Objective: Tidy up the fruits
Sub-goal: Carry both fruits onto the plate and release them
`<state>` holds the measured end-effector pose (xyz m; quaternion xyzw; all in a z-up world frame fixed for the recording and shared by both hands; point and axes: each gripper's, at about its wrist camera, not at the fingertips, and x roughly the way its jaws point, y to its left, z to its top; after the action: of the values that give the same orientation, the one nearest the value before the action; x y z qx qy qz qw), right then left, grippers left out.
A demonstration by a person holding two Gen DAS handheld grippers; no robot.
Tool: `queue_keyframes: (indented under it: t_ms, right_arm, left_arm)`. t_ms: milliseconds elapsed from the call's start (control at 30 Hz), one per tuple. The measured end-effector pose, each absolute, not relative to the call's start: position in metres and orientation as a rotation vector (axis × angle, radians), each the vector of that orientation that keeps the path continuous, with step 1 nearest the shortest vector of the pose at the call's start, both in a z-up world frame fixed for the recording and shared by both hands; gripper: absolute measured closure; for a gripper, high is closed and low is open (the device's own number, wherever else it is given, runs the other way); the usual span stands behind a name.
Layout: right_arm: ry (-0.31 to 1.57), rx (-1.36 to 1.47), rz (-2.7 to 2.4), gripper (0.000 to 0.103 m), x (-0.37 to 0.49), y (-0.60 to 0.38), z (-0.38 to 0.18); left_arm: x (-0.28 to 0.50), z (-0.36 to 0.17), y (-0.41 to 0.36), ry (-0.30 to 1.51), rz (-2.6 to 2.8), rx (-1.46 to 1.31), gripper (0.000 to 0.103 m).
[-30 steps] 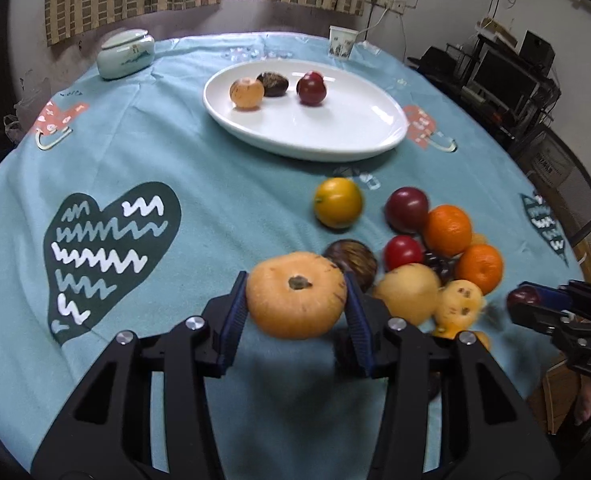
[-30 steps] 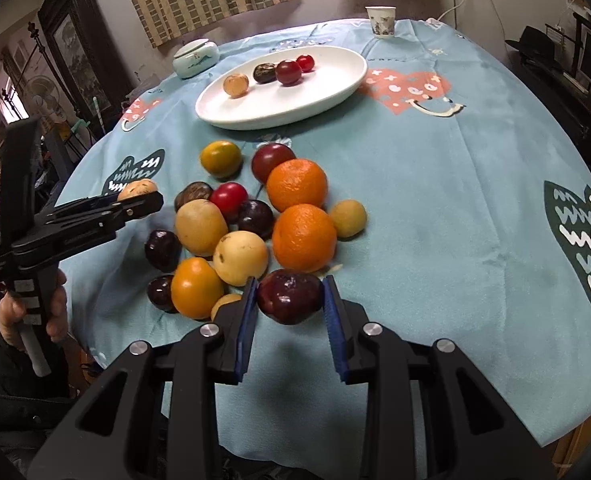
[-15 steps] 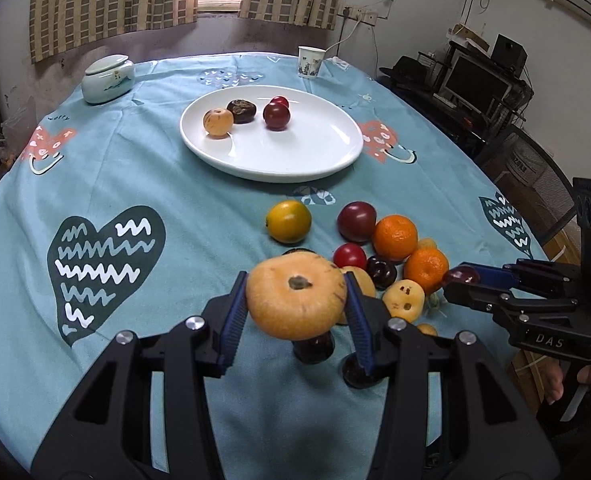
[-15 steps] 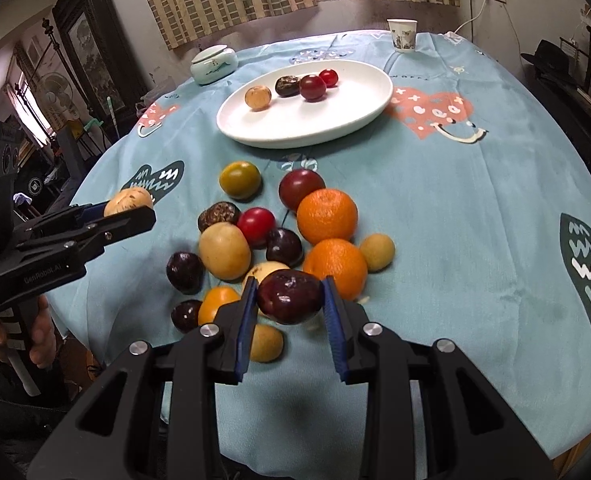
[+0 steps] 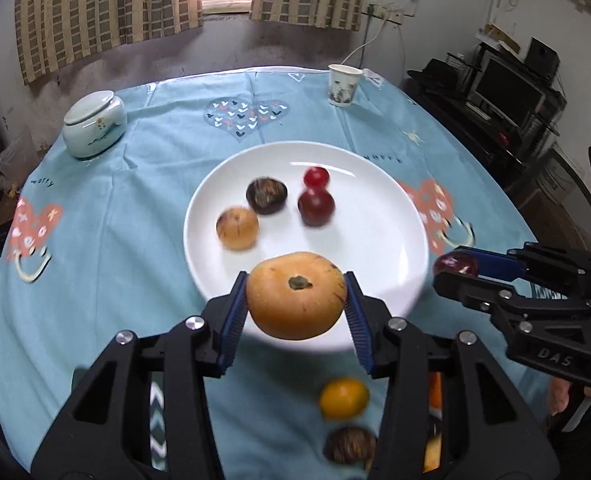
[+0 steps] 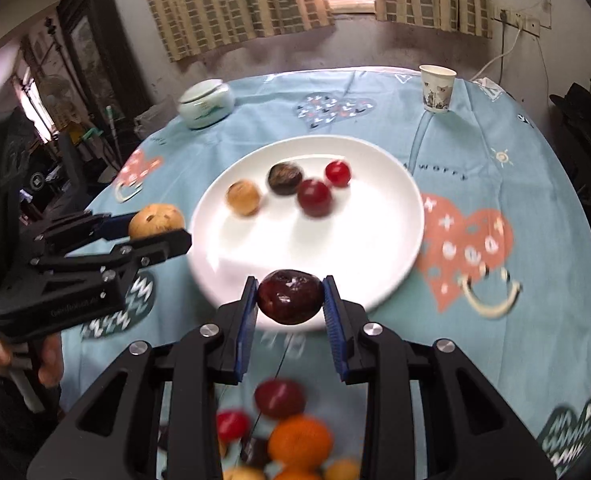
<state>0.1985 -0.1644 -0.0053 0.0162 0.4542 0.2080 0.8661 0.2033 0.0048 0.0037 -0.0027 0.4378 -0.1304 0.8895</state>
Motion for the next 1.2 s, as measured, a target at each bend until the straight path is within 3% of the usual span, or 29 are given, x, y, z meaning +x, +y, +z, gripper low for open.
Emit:
queue_keyframes:
  t_ms: [233, 567, 633, 700, 733, 767, 1000, 1200]
  right_arm:
    - [1.076, 0.074, 0.37, 0.07, 0.296, -0.167, -0.045]
    - [1.092, 0.074, 0.348, 0.07, 0.337, -0.161, -0.06]
    - [1.102, 0.056, 0.347, 0.068, 0.337, -0.158, -0.059]
    - [1.104, 0.038, 0.34, 0.048, 0.333, -0.159, -0.054]
    - [1.09, 0.033, 0.335, 0.024, 0.329, -0.16, -0.049]
    - [1.049, 0.03, 0.323, 0.019, 0.322, -0.162, -0.04]
    - [0.944, 0.008, 0.324, 0.013, 0.261, -0.177, 0.015]
    - [0.918, -0.028, 0.356, 0.008, 0.168, -0.183, 0.026]
  left_arm:
    - [0.266, -0.029, -0.007, 0.951, -0.272, 0.035, 0.056]
    - [0.29, -0.046, -0.011, 0.982, -0.259, 0.041, 0.054]
    - [0.288, -0.039, -0.008, 0.963, -0.252, 0.023, 0.033]
    - [0.281, -0.025, -0.003, 0.926, -0.257, -0.003, 0.031]
    - [0.276, -0.018, 0.0, 0.911, -0.258, -0.004, 0.03]
    - [0.271, -0.012, 0.002, 0.898, -0.252, -0.006, 0.03]
    - [0.197, 0.031, 0.021, 0.817, -0.254, -0.056, 0.023]
    - [0.101, 0.037, 0.021, 0.748, -0.245, -0.023, 0.015]
